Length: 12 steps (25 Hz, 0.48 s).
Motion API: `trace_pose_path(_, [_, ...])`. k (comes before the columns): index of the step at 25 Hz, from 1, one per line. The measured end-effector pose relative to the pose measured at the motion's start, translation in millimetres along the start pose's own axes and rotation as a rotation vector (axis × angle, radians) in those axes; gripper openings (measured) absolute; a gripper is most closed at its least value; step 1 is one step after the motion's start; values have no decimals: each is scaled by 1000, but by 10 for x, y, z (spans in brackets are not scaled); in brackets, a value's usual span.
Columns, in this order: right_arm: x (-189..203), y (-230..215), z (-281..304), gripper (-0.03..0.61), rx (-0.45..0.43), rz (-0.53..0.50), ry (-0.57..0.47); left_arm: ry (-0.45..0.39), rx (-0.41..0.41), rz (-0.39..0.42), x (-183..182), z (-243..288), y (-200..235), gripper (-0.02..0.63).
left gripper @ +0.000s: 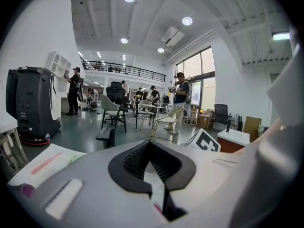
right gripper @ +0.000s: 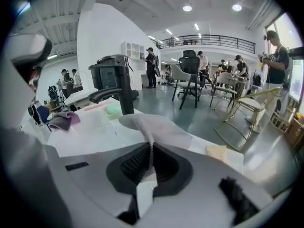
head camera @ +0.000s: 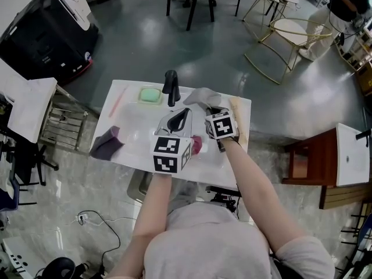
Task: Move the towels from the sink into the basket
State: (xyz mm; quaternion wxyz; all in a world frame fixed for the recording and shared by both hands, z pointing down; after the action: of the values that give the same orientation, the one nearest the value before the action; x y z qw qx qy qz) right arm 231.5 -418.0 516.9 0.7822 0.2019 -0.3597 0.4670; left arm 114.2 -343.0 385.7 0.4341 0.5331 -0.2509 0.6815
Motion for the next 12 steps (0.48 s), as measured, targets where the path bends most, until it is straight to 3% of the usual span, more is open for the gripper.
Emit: trace_pose_path(12, [-125,20,-486,18,43,49,-135,-33,-11,-1,-67,-159,-84,-6])
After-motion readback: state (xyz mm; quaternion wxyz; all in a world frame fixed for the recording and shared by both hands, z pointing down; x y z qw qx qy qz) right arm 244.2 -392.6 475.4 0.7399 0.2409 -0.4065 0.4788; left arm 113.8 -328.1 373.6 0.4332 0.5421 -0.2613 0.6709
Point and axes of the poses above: the fingertips, and each gripper's own axes: z forward along the fingers, y to its left, x out of its underside, the point moved 5 cm from there along -z, backward along the fingers, and after that the axes turned 1 degree about -x, right-handed, at the moved point
